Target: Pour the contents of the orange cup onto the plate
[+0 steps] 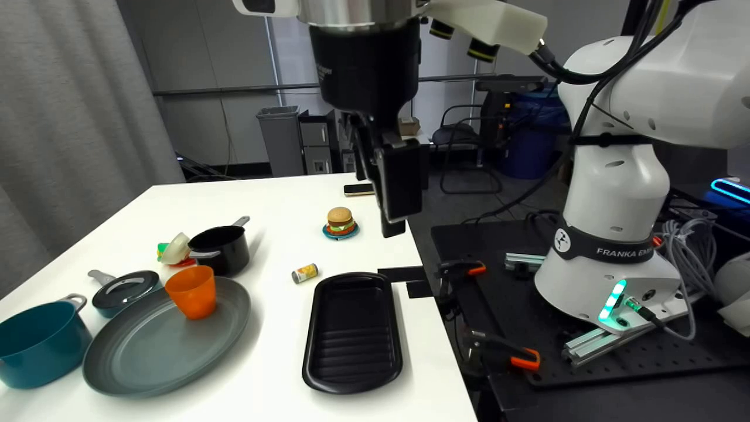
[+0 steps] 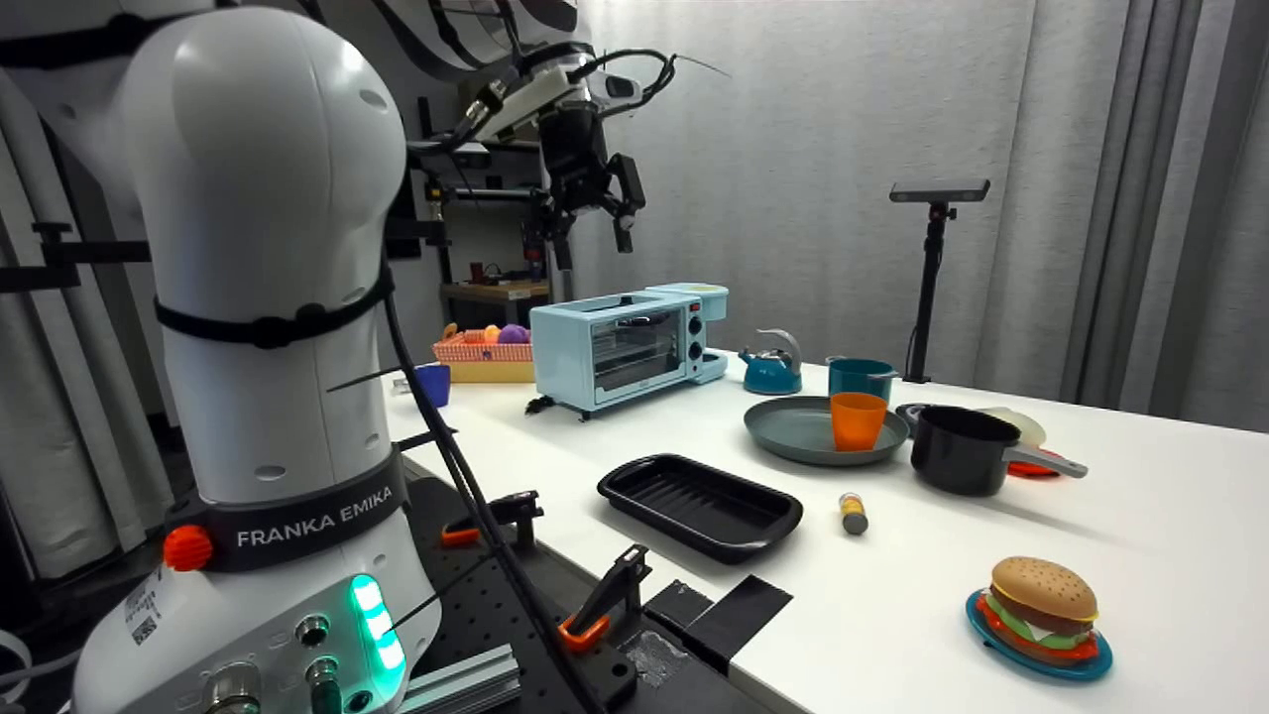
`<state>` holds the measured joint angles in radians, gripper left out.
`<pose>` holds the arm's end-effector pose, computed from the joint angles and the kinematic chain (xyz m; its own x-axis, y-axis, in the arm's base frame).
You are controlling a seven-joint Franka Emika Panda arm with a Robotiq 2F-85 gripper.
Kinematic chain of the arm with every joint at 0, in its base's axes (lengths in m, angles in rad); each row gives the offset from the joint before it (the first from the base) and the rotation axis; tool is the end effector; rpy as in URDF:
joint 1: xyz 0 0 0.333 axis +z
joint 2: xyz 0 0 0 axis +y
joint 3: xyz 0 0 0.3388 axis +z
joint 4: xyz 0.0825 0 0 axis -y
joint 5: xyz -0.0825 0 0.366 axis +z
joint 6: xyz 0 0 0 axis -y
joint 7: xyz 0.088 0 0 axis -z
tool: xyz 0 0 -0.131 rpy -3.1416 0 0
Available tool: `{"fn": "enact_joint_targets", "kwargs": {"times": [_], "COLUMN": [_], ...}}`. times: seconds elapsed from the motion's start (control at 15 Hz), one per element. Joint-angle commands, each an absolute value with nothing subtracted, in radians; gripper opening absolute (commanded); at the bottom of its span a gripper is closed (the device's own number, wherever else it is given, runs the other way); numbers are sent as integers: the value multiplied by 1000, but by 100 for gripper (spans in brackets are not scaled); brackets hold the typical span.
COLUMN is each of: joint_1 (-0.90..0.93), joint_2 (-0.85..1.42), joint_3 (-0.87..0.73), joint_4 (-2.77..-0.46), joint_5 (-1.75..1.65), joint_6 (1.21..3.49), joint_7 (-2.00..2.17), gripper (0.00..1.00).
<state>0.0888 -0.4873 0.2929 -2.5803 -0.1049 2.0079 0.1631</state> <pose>0.3288 0.1227 0.4165 0.9734 0.2175 -0.0720 0.2286 -0.9439 0.2383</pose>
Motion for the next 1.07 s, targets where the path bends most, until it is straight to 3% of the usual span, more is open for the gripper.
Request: {"fn": "enact_joint_targets", "kwargs": {"times": [0.0, 1.0], "joint_1": [116, 112], "joint_2": [-483, -382], "joint_3": [267, 178], "joint_4": [-2579, -2606], "joint_5": [-118, -35], "joint_6": [2005, 2145], "joint_7": [175, 149], "gripper": [100, 100]}}
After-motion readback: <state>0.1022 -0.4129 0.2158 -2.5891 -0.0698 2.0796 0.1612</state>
